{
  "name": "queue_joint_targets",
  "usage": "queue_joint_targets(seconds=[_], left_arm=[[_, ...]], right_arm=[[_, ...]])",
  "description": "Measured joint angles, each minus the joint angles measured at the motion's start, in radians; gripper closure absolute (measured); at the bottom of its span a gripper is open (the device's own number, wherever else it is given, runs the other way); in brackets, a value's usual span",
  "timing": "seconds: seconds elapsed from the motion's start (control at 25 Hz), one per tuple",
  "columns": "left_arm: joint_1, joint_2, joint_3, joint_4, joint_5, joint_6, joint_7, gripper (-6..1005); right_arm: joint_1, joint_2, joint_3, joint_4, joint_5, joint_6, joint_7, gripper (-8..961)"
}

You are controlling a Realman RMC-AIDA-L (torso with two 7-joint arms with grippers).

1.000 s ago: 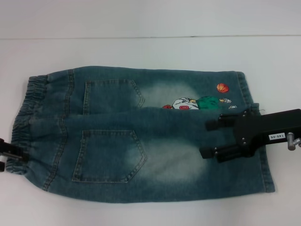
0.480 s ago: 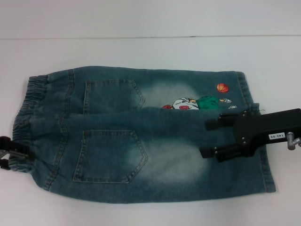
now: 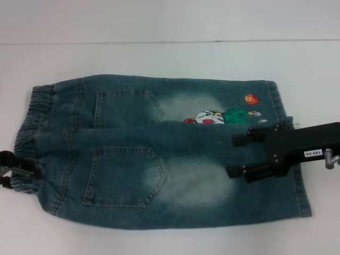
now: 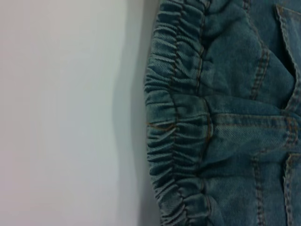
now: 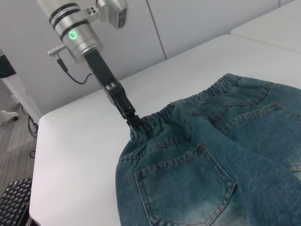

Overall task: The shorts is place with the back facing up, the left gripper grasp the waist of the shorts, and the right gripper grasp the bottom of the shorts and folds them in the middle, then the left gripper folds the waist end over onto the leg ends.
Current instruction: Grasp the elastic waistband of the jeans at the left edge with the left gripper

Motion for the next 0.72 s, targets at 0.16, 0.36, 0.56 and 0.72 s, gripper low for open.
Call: queue_joint_targets(seconds=[0.16, 0.36, 0.56, 0.72], left_arm=[[0.000, 0.000, 0.003, 0.002, 0.000, 0.010, 0.000, 244], [0.000, -0.009, 0.003, 0.002, 0.000, -0.011, 0.008, 246], [0.000, -0.022, 0.006, -0.001, 0.000, -0.036, 0.023, 394], [0.000, -0.027, 0.006, 0.000, 0.000, -0.057, 0.034, 556]], right_arm=[[0.003, 0.000, 0.000, 0.001, 0.000, 0.002, 0.000, 7], [0.006, 0.000, 0.002, 0.001, 0.000, 0.002, -0.001, 7], [0.006, 0.000, 0.005, 0.000, 0.000, 0.003, -0.001, 7], [0.006, 0.000, 0.006, -0.001, 0.000, 0.003, 0.000, 7]])
